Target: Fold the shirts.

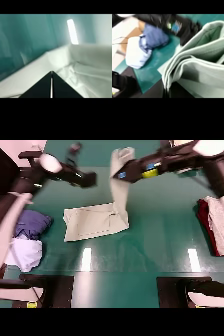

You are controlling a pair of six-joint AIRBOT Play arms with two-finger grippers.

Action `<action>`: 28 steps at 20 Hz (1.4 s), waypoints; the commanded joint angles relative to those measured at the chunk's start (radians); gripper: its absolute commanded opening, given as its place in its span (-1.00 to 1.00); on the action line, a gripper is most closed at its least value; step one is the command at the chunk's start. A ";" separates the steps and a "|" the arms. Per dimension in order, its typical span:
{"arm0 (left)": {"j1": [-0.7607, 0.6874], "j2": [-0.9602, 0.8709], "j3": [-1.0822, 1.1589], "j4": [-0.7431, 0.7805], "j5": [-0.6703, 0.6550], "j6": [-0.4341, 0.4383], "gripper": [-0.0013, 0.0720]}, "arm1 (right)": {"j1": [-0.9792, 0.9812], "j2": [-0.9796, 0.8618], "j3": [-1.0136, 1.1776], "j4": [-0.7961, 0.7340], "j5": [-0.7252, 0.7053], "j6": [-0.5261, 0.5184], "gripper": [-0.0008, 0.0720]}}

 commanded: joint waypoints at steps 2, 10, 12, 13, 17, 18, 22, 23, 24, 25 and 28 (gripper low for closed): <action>0.237 0.262 0.005 0.132 -0.037 0.002 -0.90 | 0.272 -0.190 0.039 0.098 -0.192 -0.109 -0.81; 0.401 0.407 0.005 0.161 -0.122 0.015 -0.90 | 0.299 -0.427 0.242 0.006 0.035 -0.069 0.25; 0.401 0.407 0.005 0.159 -0.148 0.022 -0.90 | 0.209 -0.362 0.128 -0.053 0.045 -0.051 0.25; 0.401 0.407 0.005 0.159 -0.150 0.032 -0.90 | 0.150 -0.319 0.051 -0.084 0.042 -0.033 0.25; 0.401 0.407 0.005 0.159 -0.185 0.035 -0.90 | -0.078 -0.172 -0.247 -0.225 0.040 0.086 0.26; 0.401 0.407 0.005 0.158 -0.184 0.035 -0.90 | -0.136 -0.150 -0.316 -0.221 0.036 0.100 0.33; 0.401 0.407 0.004 0.152 -0.181 0.035 -0.90 | -0.253 -0.159 -0.467 -0.208 0.019 0.114 0.88; 0.401 0.407 0.002 0.151 -0.180 0.035 -0.90 | -0.253 -0.177 -0.484 -0.198 0.007 0.113 0.87; 0.401 0.406 0.002 0.151 -0.180 0.035 -0.90 | -0.249 -0.197 -0.491 -0.165 0.000 0.113 0.87; 0.401 0.406 0.002 0.151 -0.181 0.035 -0.90 | -0.239 -0.223 -0.489 -0.126 -0.007 0.111 0.83; 0.401 0.399 0.000 0.143 -0.182 0.035 -0.90 | -0.175 -0.310 -0.421 -0.069 -0.035 0.108 0.74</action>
